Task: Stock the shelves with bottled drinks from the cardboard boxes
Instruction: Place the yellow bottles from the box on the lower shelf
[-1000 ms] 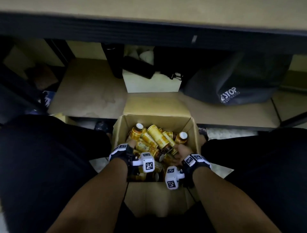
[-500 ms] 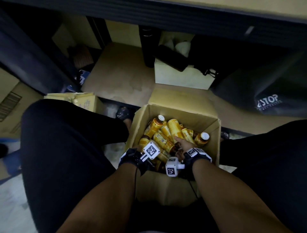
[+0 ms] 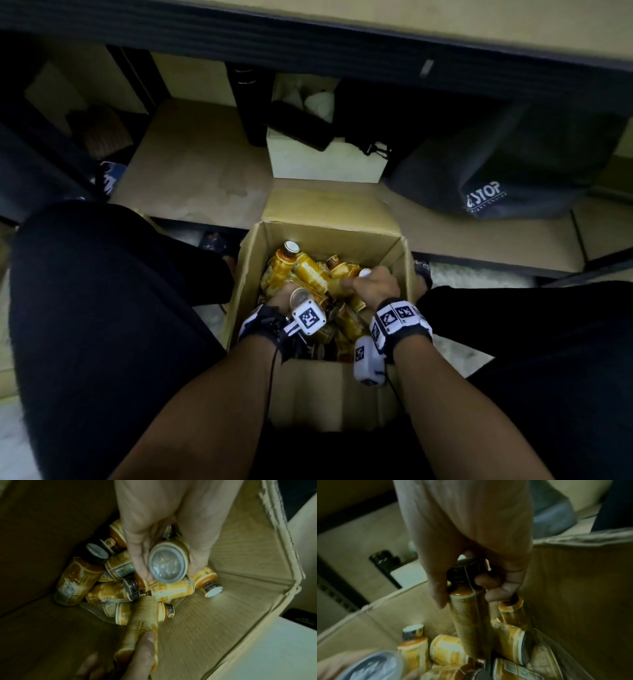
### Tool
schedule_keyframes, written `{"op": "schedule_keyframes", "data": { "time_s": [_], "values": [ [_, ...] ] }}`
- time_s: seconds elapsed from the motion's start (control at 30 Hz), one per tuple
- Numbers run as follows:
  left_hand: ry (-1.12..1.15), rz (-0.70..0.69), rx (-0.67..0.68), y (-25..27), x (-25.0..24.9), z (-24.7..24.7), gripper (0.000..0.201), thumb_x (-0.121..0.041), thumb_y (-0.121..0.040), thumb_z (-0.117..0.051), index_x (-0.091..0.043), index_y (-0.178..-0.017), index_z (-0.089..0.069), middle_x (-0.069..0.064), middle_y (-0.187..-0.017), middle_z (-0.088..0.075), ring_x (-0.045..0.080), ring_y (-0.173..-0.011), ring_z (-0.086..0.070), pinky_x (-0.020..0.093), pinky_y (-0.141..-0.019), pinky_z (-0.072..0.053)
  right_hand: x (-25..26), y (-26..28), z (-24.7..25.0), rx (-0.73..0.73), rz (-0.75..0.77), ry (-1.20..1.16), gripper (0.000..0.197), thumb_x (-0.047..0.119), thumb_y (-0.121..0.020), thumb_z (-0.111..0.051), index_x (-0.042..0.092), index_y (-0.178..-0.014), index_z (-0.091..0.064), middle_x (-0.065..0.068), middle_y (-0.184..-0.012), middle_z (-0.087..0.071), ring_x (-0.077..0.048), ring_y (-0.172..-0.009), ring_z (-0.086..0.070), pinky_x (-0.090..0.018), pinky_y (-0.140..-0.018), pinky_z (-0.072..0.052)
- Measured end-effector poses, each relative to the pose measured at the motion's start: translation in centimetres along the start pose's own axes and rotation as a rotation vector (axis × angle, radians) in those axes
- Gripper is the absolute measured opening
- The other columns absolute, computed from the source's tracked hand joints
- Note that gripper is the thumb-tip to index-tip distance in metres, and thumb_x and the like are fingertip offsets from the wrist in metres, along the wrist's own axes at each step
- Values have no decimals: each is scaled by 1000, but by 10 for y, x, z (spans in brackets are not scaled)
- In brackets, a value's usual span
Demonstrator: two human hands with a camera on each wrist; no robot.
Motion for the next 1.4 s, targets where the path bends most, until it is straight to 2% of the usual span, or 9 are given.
{"op": "schedule_keyframes", "data": {
  "time_s": [0.2, 0.3, 0.37, 0.5, 0.67, 0.87, 1.0, 1.2, 1.4],
  "values": [
    [-108, 301, 299, 12, 18, -45, 55, -33, -83, -68, 9, -115, -52, 25, -106, -60, 31, -93, -62, 39, -70, -60, -27, -14, -4, 74, -52, -208, 67, 33, -53, -84, 14, -111, -54, -6, -111, -61, -30, -99, -61, -46, -79, -59],
    [-477, 172, 347, 19, 13, -56, 47, -30, -75, -75, 1, -106, -57, 16, -88, -67, 25, -73, -67, 33, -66, -57, -32, -30, -12, 88, -56, -262, 71, 34, -47, -79, 17, -110, -51, -11, -118, -57, -33, -98, -60, -49, -76, -60],
    [-565, 16, 311, 22, 4, -58, 26, -15, -81, -71, -8, -103, -59, 12, -90, -68, 27, -81, -67, 42, -80, -56, -27, -26, -13, 115, -64, -318, 63, 25, -56, -80, 15, -110, -48, -12, -120, -54, -32, -98, -59, -50, -72, -60],
    [-679, -245, 107, 18, -25, -44, 54, 3, -67, -77, -15, -116, -63, 7, -109, -70, 29, -107, -63, 52, -98, -47, -14, -9, -15, 197, -18, -310, 54, 6, -81, -73, 11, -121, -37, -8, -128, -45, -29, -110, -53, -46, -85, -58],
    [-929, -455, 60, 47, -52, -58, 62, 4, -63, -69, -23, -118, -61, 2, -106, -69, 24, -105, -60, 45, -97, -48, 18, 18, 10, 222, 232, -200, 64, 9, -72, -80, 10, -126, -45, -8, -113, -58, -25, -100, -60, -37, -73, -59],
    [-888, -648, 193, 105, -87, -89, 60, 8, -63, -61, -22, -115, -62, 4, -103, -71, 24, -102, -65, 48, -92, -51, 47, 53, 62, 57, 425, -555, 54, 18, -64, -87, 18, -112, -63, 2, -97, -73, -15, -88, -69, -22, -58, -50],
    [-764, -771, 245, 141, -106, -101, 55, 8, -70, -68, -32, -107, -61, -1, -109, -70, 18, -106, -63, 45, -97, -48, 74, 79, 89, -55, 613, -650, 48, 23, -68, -87, 19, -111, -65, 6, -99, -72, -8, -90, -69, -23, -76, -55],
    [-720, -933, 391, 209, -132, -117, 52, 4, -77, -71, -16, -123, -57, 4, -110, -70, 16, -102, -67, 34, -88, -54, 112, 131, 137, -250, 879, -514, 48, 47, -66, -82, 21, -105, -72, 7, -91, -75, -7, -87, -70, -39, -81, -59],
    [-813, -1146, 436, 295, -169, -128, 49, -12, -79, -73, -19, -124, -56, 2, -117, -67, 15, -108, -65, 35, -91, -53, 151, 205, 184, -243, 1139, -516, 36, 32, -77, -80, 17, -109, -71, 3, -100, -74, -7, -96, -69, -32, -85, -57]
  ]
}}
Point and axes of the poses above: each hand's wrist, its own y-axis away from the middle knuckle, its own z-axis out of the back of the hand, x = y × z, the point moved 6 cm from there along -y, towards the middle knuckle
